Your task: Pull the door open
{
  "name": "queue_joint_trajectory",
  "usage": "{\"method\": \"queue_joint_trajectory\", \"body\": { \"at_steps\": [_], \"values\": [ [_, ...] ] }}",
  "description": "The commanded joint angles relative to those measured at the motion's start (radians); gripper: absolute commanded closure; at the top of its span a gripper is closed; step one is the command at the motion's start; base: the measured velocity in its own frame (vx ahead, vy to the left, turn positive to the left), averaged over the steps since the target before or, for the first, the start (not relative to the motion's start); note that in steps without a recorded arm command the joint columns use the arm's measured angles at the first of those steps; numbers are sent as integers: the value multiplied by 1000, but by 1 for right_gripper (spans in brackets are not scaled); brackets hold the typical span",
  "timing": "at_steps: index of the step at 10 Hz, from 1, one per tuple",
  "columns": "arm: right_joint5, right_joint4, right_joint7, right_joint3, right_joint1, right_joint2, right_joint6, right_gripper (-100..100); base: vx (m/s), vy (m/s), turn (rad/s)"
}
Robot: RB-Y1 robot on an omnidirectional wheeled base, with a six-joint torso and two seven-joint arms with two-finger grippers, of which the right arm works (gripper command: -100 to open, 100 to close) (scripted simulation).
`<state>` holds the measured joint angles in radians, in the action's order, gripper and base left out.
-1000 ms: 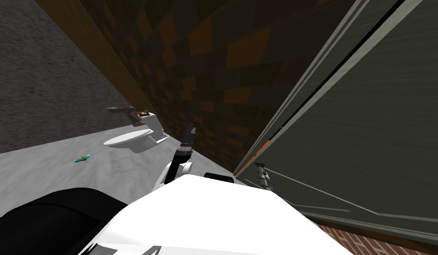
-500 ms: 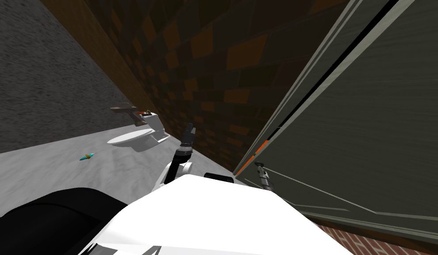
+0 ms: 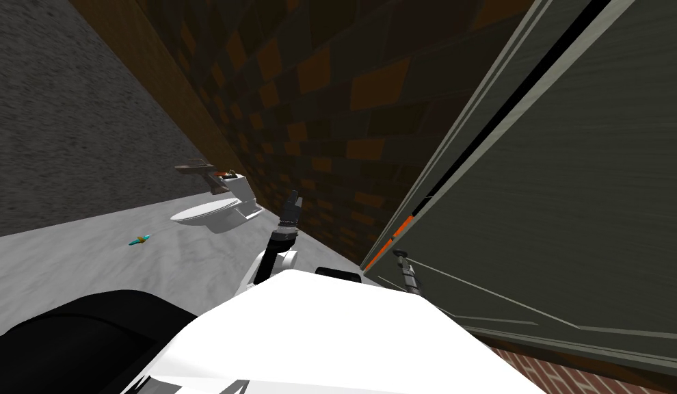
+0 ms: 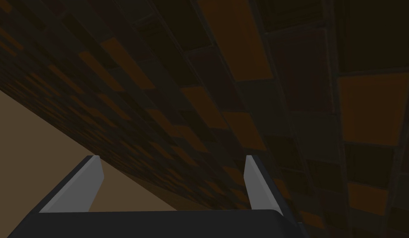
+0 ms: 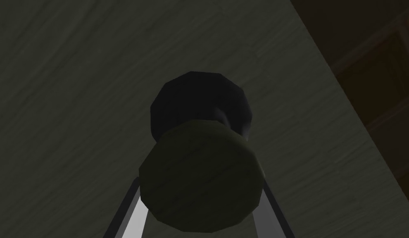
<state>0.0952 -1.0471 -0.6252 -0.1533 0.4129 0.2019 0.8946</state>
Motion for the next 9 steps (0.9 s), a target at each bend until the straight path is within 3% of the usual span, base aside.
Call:
{"method": "queue_joint_trajectory", "body": {
  "at_steps": [1,9],
  "values": [
    [9,9,50,18,-4,-4,-1,100,-37,-7,43],
    [50,12,248,44,-11,10,-1,100,-28,-7,20]
  ]
}}
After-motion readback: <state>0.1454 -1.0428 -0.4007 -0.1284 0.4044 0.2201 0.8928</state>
